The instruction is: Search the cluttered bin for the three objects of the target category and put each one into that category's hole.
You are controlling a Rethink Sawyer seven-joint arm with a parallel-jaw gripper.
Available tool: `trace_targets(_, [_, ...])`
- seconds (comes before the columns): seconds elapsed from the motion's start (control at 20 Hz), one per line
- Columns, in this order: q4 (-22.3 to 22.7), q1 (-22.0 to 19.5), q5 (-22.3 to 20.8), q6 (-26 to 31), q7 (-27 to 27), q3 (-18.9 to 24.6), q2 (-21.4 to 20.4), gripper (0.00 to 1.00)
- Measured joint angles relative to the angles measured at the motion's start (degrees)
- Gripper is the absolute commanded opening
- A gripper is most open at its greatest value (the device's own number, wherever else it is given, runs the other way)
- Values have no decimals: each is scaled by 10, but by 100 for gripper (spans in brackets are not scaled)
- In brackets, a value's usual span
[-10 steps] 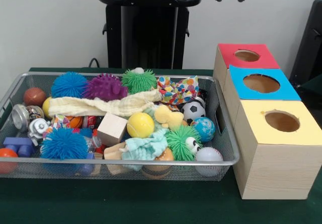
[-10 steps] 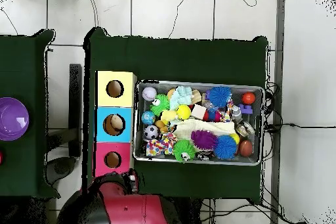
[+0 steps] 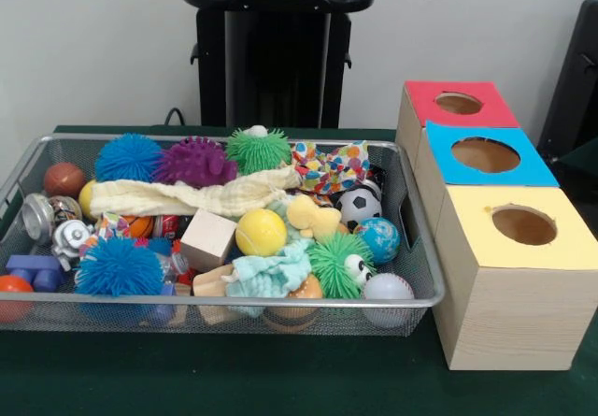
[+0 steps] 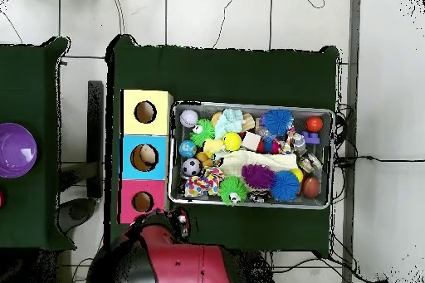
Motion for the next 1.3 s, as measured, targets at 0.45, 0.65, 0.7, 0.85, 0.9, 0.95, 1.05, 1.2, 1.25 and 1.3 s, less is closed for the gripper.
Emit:
trace_targets(0.45, [-5,-98,-28,0,0,1,-2,100])
trace_targets(0.65, [-5,-152,-31,0,0,8,-11,100])
trace_targets(0.7, [-5,-161,-32,0,-1,11,-13,100])
trace_targets(0.85, [-1,-217,-32,0,-9,27,-33,100])
trace_targets(0.9, [0,-228,-31,0,-12,31,-37,100])
trace_targets(0.95, [4,-253,-31,0,-19,39,-47,100])
trace_targets(1.05, [10,-287,-30,0,-35,50,-64,100])
trace_targets(1.2, [21,-328,-16,0,-72,60,-92,100])
trace_targets(1.25, [27,-342,-6,0,-92,63,-105,100])
trace_targets(1.3, [30,-348,-1,0,-103,64,-112,100])
